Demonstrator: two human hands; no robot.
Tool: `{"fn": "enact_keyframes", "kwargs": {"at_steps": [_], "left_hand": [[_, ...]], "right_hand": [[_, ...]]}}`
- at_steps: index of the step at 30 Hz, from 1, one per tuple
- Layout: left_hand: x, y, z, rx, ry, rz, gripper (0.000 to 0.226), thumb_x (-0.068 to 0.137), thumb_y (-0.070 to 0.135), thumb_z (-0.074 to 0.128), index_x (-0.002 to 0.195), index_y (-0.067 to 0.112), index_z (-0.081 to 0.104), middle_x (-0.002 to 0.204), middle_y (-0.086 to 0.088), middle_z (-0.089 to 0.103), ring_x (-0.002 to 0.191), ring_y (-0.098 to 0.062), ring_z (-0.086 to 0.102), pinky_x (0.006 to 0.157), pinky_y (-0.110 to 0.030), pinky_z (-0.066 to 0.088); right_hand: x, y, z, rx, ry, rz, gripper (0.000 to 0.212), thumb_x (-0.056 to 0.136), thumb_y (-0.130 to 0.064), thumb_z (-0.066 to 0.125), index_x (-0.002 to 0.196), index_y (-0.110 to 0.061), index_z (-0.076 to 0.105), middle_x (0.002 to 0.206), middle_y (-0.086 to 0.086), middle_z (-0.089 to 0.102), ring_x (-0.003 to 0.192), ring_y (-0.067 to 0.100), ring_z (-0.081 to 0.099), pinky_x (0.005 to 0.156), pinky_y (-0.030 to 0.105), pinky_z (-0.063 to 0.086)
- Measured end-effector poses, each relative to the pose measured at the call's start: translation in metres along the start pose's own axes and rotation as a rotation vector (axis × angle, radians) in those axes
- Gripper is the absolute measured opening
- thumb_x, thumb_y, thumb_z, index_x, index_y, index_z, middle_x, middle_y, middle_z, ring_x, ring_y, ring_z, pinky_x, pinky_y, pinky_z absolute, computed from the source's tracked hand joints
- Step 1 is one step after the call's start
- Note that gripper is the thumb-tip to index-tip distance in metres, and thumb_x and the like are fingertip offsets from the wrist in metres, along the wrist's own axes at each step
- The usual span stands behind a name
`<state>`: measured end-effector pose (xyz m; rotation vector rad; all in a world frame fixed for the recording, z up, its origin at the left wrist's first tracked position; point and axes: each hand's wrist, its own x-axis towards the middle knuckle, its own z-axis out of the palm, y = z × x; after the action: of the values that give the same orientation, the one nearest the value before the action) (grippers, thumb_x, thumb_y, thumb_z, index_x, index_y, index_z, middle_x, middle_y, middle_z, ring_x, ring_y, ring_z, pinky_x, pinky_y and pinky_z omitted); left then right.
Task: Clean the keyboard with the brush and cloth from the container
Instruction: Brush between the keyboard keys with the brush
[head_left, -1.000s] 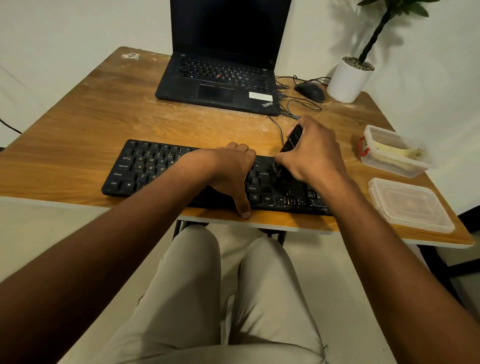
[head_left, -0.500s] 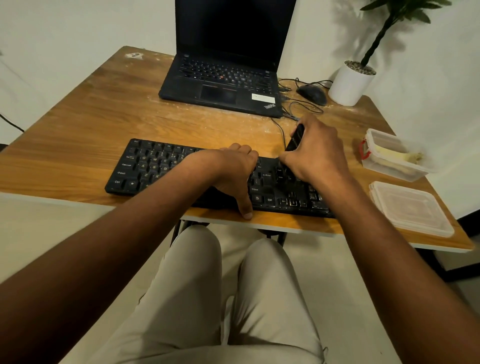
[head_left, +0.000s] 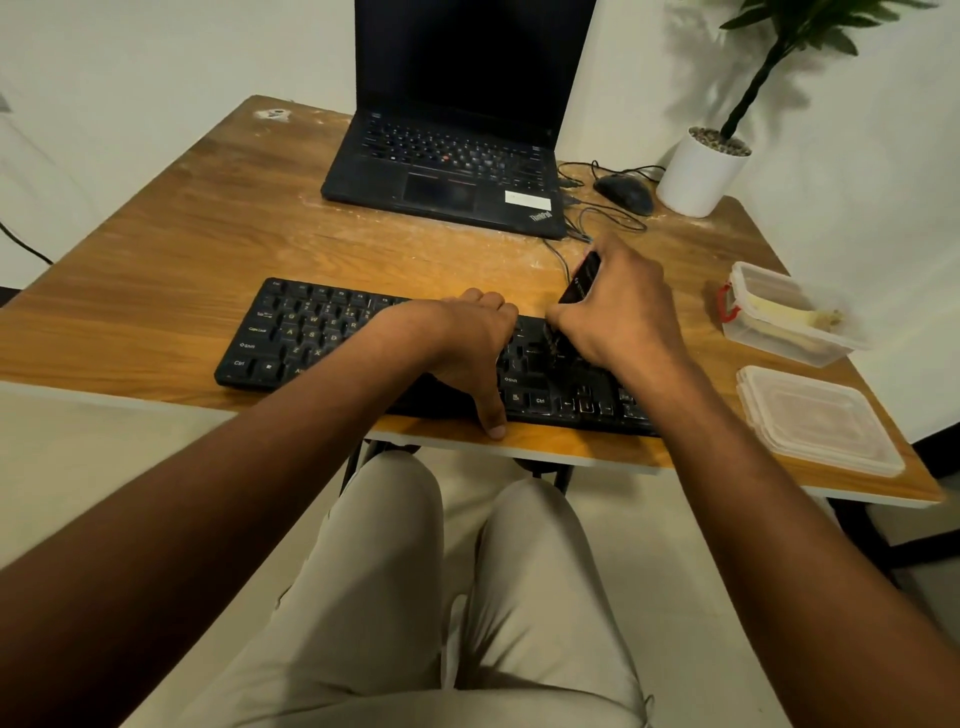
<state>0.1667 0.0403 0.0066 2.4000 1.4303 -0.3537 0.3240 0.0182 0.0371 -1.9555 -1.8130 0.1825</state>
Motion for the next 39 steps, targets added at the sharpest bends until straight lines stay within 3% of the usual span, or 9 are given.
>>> {"fn": "enact_keyframes", "kwargs": {"at_steps": [6,9,16,21,25,29,33,39], "left_hand": [[-0.002,-0.001,0.001,-0.006,0.002,0.007,0.131,0.06,0.06,0.092,0.161,0.017,0.02,0.161,-0.004,0.027,0.148,-0.026,0.025,0.121,-0.051,0.034],[-0.002,-0.002,0.002,-0.01,0.009,0.009,0.131,0.059,0.061,0.092,0.16,0.017,0.021,0.162,-0.004,0.027,0.148,-0.026,0.025,0.121,-0.051,0.033],[-0.001,-0.002,0.001,-0.011,-0.001,0.001,0.132,0.059,0.061,0.092,0.161,0.017,0.02,0.162,-0.004,0.027,0.149,-0.026,0.025,0.121,-0.051,0.033],[-0.001,-0.002,0.002,-0.004,0.004,0.0,0.131,0.059,0.062,0.092,0.16,0.017,0.021,0.161,-0.004,0.028,0.148,-0.026,0.026,0.12,-0.051,0.034],[-0.001,-0.003,0.003,0.0,0.008,0.005,0.13,0.059,0.063,0.091,0.16,0.017,0.022,0.161,-0.004,0.028,0.148,-0.026,0.025,0.119,-0.053,0.035],[-0.003,-0.001,0.002,0.001,0.003,0.006,0.13,0.06,0.062,0.091,0.159,0.017,0.022,0.16,-0.004,0.028,0.149,-0.027,0.025,0.12,-0.051,0.034],[-0.004,-0.001,0.002,0.013,0.002,0.003,0.13,0.059,0.063,0.091,0.159,0.017,0.022,0.159,-0.004,0.029,0.148,-0.027,0.026,0.12,-0.052,0.034],[-0.003,-0.002,0.001,0.021,-0.001,0.016,0.13,0.062,0.063,0.09,0.161,0.015,0.019,0.161,-0.005,0.027,0.149,-0.028,0.024,0.121,-0.053,0.033]], "right_hand": [[-0.02,0.017,-0.025,-0.012,-0.199,0.051,0.046,0.07,-0.031,0.089,0.106,-0.028,0.059,0.1,-0.004,0.061,0.088,0.019,0.061,0.076,0.041,0.059],[-0.03,0.026,-0.041,0.042,-0.119,0.041,0.046,0.071,-0.028,0.089,0.105,-0.029,0.059,0.094,-0.012,0.057,0.085,0.014,0.058,0.071,0.035,0.056],[-0.041,0.015,-0.015,0.044,0.027,0.003,0.045,0.071,-0.027,0.084,0.107,-0.026,0.057,0.093,-0.007,0.06,0.088,0.02,0.062,0.077,0.041,0.059],[-0.067,0.018,-0.016,-0.044,-0.039,-0.045,0.045,0.071,-0.027,0.084,0.105,-0.028,0.055,0.093,-0.005,0.063,0.084,0.021,0.063,0.071,0.038,0.057],[-0.076,0.025,-0.031,0.027,-0.113,0.005,0.043,0.069,-0.026,0.085,0.1,-0.033,0.057,0.089,-0.014,0.058,0.082,0.014,0.06,0.068,0.04,0.059],[-0.062,0.024,-0.032,0.063,0.003,0.009,0.041,0.072,-0.025,0.083,0.103,-0.032,0.056,0.085,-0.02,0.047,0.075,0.001,0.049,0.066,0.032,0.049],[-0.06,0.014,-0.017,0.069,0.028,-0.022,0.042,0.074,-0.024,0.08,0.106,-0.031,0.055,0.083,-0.022,0.046,0.084,0.017,0.059,0.079,0.046,0.058],[-0.084,0.032,-0.027,0.023,-0.106,-0.034,0.042,0.072,-0.023,0.083,0.101,-0.034,0.055,0.091,-0.011,0.057,0.084,0.018,0.06,0.069,0.041,0.057]]}}
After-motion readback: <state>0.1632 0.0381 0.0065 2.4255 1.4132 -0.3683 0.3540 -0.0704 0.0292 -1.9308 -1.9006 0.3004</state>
